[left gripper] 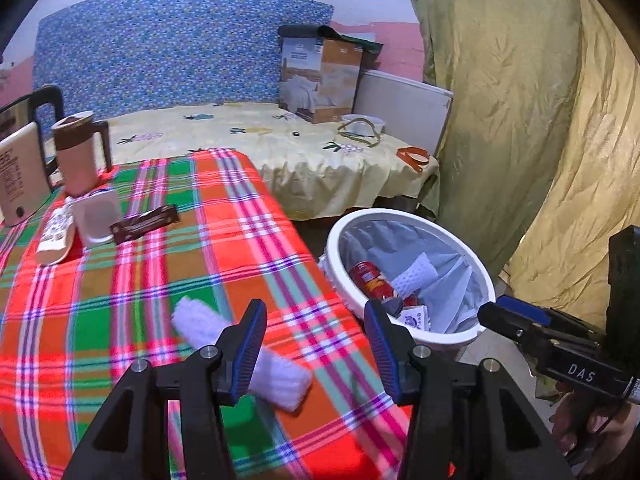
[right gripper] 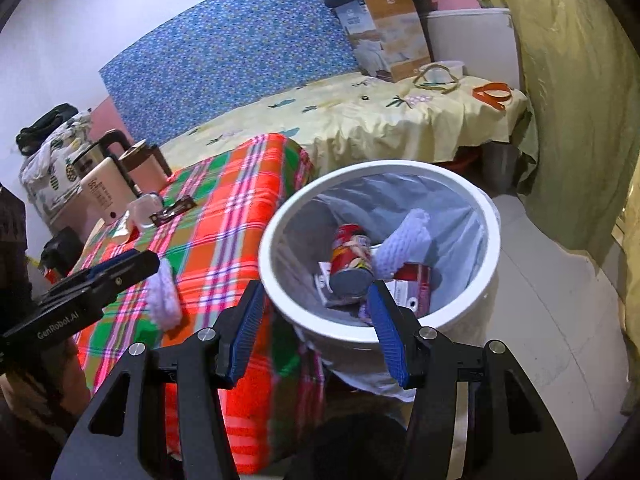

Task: Collect trash
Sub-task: 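Move both open tools back over the table toward the remaining foam sleeve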

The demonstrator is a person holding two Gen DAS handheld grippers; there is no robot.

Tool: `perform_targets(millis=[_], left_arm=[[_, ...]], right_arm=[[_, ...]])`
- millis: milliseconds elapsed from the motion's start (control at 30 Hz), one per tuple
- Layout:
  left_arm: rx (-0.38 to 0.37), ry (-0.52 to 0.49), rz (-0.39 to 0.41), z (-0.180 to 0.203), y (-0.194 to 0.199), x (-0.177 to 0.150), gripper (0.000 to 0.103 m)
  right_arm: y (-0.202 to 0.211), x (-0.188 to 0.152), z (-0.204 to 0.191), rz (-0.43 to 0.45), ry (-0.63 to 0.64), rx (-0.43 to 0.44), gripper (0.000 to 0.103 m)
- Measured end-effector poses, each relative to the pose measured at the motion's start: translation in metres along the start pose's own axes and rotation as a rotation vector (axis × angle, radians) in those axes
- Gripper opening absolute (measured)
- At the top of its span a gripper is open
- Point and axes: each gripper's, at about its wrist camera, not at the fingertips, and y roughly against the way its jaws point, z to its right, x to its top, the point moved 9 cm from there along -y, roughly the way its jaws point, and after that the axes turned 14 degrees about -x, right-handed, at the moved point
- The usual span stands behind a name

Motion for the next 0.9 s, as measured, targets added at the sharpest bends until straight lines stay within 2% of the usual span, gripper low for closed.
perform_targets(millis=[900], left_arm=[[0.16,0.109,0.041,-0.071,0.068,-0.042,0.051]], right_arm=[[0.009,-0.014,-0.07,-0.004,0.113,0.113,0.056]])
